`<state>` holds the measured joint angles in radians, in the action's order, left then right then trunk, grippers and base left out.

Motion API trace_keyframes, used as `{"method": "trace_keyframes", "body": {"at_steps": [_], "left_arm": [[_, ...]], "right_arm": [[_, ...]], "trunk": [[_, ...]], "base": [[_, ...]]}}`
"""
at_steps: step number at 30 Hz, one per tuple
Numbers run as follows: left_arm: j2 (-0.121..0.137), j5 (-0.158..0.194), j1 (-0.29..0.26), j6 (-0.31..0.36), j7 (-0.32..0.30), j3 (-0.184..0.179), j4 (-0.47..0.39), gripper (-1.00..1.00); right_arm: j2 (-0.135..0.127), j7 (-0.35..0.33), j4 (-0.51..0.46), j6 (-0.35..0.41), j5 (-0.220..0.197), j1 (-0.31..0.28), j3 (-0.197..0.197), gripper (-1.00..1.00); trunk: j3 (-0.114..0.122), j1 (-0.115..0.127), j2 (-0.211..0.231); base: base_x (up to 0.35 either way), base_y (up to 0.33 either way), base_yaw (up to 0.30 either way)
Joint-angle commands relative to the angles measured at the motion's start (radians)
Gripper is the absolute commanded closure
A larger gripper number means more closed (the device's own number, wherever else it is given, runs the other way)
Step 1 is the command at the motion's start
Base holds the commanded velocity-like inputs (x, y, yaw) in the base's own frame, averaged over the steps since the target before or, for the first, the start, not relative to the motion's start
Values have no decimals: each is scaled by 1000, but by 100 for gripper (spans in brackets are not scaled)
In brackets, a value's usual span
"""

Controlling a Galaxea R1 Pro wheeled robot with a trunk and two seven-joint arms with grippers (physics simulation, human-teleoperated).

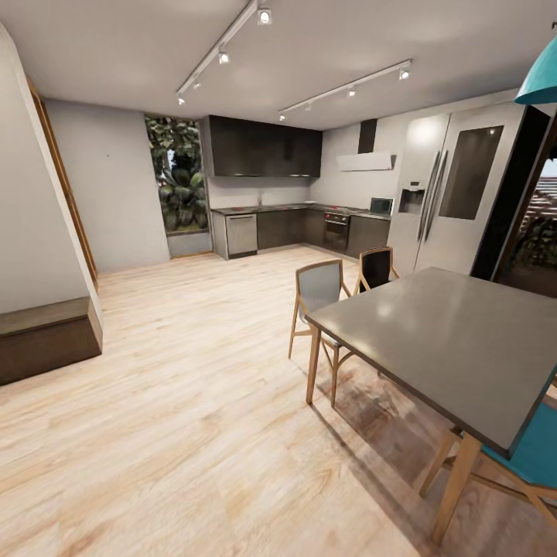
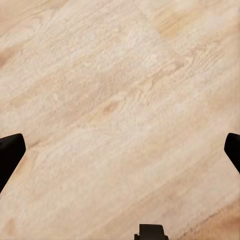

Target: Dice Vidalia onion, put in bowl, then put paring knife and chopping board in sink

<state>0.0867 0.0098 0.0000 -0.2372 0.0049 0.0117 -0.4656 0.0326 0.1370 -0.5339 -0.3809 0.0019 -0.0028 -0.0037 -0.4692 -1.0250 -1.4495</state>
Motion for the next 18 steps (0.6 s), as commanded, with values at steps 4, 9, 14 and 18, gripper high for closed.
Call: {"method": "trace_keyframes", "body": {"at_steps": [4, 9, 14, 18], "left_arm": [[3, 3, 0, -23, 0, 25, 20, -100], [4, 4, 0, -28, -1, 61, 28, -100], [4, 4, 0, -29, -1, 71, 31, -100], [4, 4, 0, -30, -2, 73, 31, -100]], "right_arm": [[1, 3, 13, -22, 0, 0, 0, -100], [0, 3, 51, -30, -2, 0, -1, -100], [0, 3, 63, -34, -3, 0, -1, -100], [0, 3, 66, -37, -3, 0, -1, -100]], "trunk": [[-1, 0, 0], [-2, 0, 0], [-4, 0, 0], [-6, 0, 0]], "base": [[0, 0, 24], [10, 0, 168], [135, 0, 229], [213, 25, 240]]}}
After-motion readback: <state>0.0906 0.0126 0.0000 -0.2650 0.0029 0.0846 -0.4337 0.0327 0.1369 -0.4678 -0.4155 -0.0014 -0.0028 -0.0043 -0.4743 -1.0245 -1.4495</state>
